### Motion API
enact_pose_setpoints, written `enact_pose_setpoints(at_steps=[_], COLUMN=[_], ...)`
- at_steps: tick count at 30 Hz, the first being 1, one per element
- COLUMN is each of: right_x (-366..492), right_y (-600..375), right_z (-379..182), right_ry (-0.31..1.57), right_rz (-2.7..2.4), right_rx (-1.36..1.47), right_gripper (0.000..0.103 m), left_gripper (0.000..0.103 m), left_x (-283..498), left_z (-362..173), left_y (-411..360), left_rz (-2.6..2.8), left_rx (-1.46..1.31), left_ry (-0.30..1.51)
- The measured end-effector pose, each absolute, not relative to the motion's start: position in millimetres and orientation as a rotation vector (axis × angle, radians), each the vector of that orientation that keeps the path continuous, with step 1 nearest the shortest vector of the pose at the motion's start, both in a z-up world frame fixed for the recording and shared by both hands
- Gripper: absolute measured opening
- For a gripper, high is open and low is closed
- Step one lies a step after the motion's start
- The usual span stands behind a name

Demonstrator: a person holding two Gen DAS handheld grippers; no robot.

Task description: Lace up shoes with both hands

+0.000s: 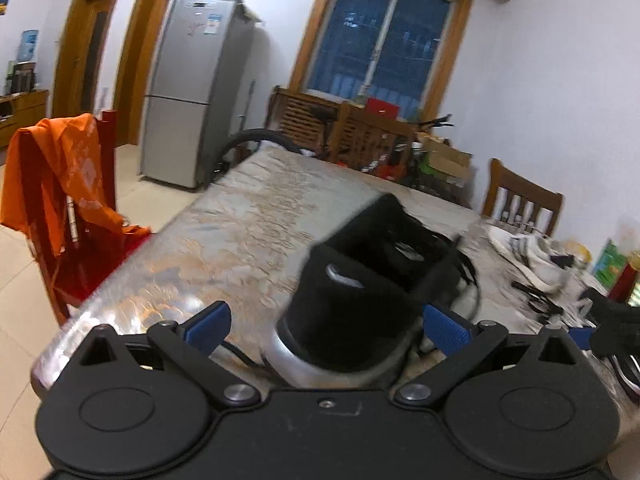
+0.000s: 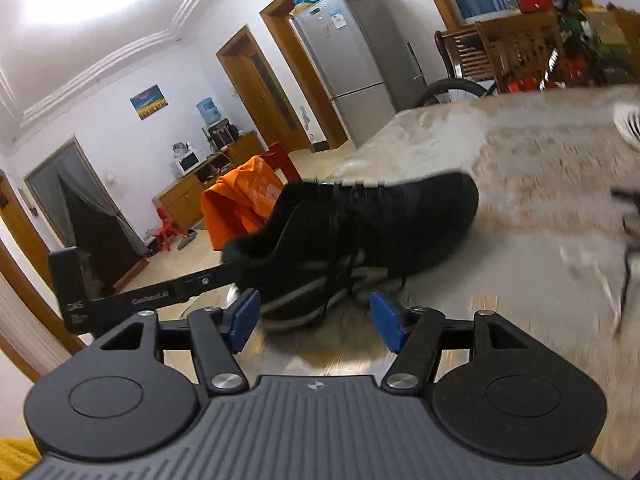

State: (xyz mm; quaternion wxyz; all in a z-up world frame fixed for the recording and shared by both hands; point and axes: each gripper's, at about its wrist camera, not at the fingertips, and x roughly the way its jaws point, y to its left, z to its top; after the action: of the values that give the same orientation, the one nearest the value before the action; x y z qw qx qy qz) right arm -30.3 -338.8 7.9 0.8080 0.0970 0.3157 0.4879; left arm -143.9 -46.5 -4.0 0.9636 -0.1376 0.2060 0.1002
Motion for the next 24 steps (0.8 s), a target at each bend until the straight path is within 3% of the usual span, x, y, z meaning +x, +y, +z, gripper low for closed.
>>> enact_pose_setpoints(at_steps=[6,12,16,20,22,24], right_x=[-32,20,59,93,97,98], right_y=[-337,-306,-307,-302,-290,-282], right_z=[-6,-23,-36,-48,-40,-15], right_ry=[0.636,0.689,0.752,0.978,1.158,1.223], right_rz=[1.102,1.194,1.273,1.292,1.277,1.239], right_rx=[0.255,0.208,0.403,0.638,0.619,0.544], right_gripper=[0.065,0.064,0.064,0.065,0.065,0.064], left_gripper=[0.103,0.103,0.103,0.103,0.103,0.103], left_x=[-150,-139,-109,-71,-51,-40], left_z=[0,9,23,35,41,46], left_y=[-52,-58,-63,-70,-70,-66], left_rz=[0.199,0.196,0.196,0.234,0.256,0.277], left_rx=[-0.251,-0.188,-0.101,-0.05,-0.08,-0.144], left_ry=[0.362,0.356,0.413,0.589,0.71,0.804])
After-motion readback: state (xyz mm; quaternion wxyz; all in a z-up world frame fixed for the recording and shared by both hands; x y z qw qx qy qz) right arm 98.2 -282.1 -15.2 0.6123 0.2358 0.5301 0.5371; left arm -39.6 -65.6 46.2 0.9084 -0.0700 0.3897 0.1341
